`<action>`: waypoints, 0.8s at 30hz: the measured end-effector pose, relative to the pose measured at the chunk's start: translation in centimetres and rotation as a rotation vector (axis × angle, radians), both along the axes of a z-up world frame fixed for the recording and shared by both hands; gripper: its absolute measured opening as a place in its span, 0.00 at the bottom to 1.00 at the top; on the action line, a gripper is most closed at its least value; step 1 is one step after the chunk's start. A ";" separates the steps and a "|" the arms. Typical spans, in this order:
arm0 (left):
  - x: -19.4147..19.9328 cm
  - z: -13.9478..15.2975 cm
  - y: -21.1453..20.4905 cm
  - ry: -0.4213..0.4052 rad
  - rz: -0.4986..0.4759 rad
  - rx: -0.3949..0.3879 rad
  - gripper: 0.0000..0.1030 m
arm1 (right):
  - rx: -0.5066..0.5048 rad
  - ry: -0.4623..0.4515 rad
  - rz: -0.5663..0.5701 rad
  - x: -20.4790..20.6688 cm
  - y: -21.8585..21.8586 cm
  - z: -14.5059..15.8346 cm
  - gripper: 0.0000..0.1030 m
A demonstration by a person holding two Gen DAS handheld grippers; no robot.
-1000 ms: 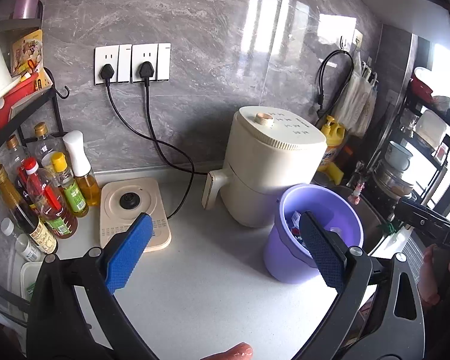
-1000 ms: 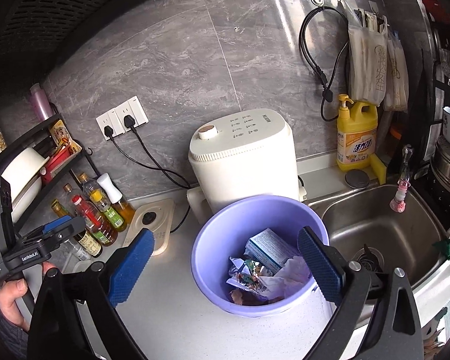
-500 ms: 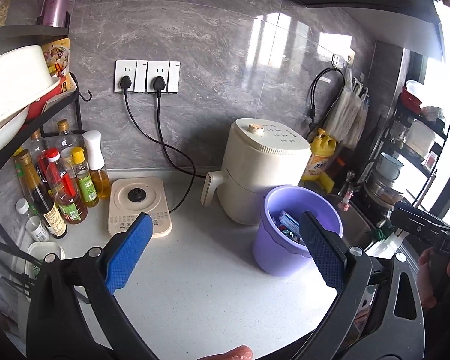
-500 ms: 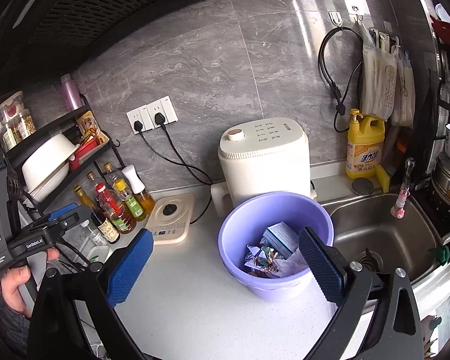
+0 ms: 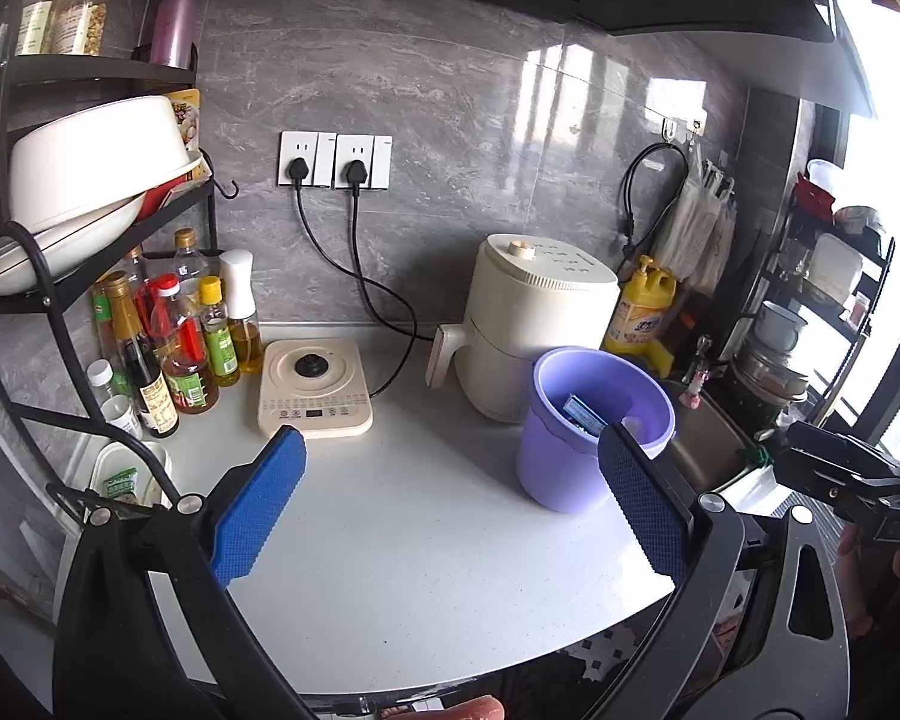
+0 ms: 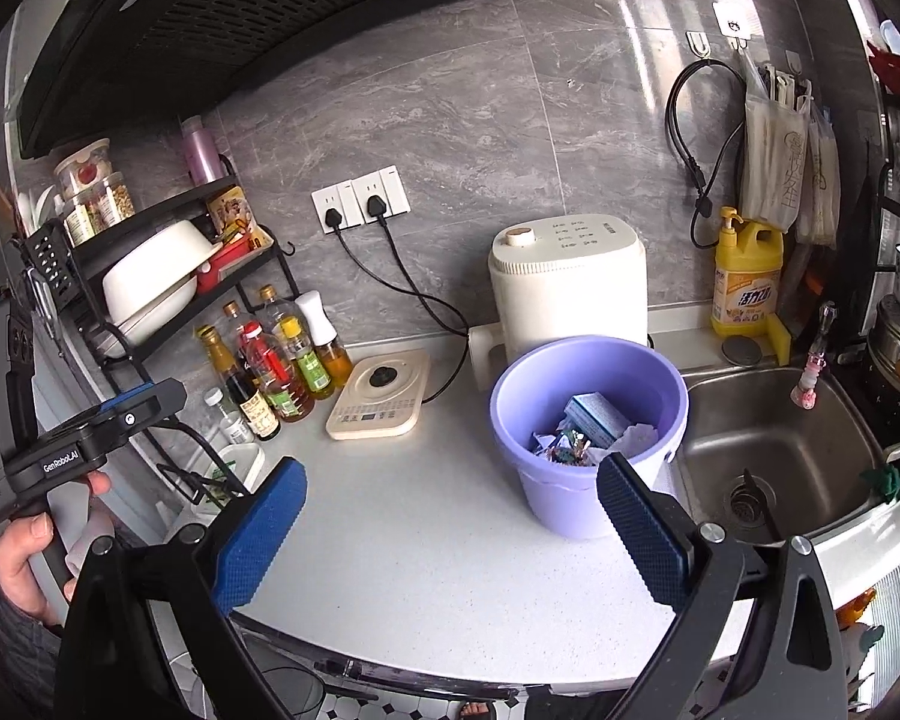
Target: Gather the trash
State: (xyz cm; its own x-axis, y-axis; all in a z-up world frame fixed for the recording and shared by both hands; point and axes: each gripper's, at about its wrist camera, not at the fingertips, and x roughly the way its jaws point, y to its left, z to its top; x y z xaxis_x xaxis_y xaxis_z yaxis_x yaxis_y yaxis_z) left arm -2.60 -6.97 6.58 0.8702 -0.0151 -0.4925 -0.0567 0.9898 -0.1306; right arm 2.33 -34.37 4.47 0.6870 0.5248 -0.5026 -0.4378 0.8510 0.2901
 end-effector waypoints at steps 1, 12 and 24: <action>-0.3 -0.1 0.1 0.001 0.003 -0.001 0.94 | -0.004 -0.002 0.001 -0.4 0.0 0.0 0.92; -2.5 -0.6 0.3 0.013 0.010 0.003 0.94 | -0.018 0.004 0.008 -3.1 0.4 -0.7 0.92; -3.2 0.0 0.3 -0.030 0.036 0.005 0.94 | 0.011 -0.021 0.024 -3.1 0.2 -0.4 0.92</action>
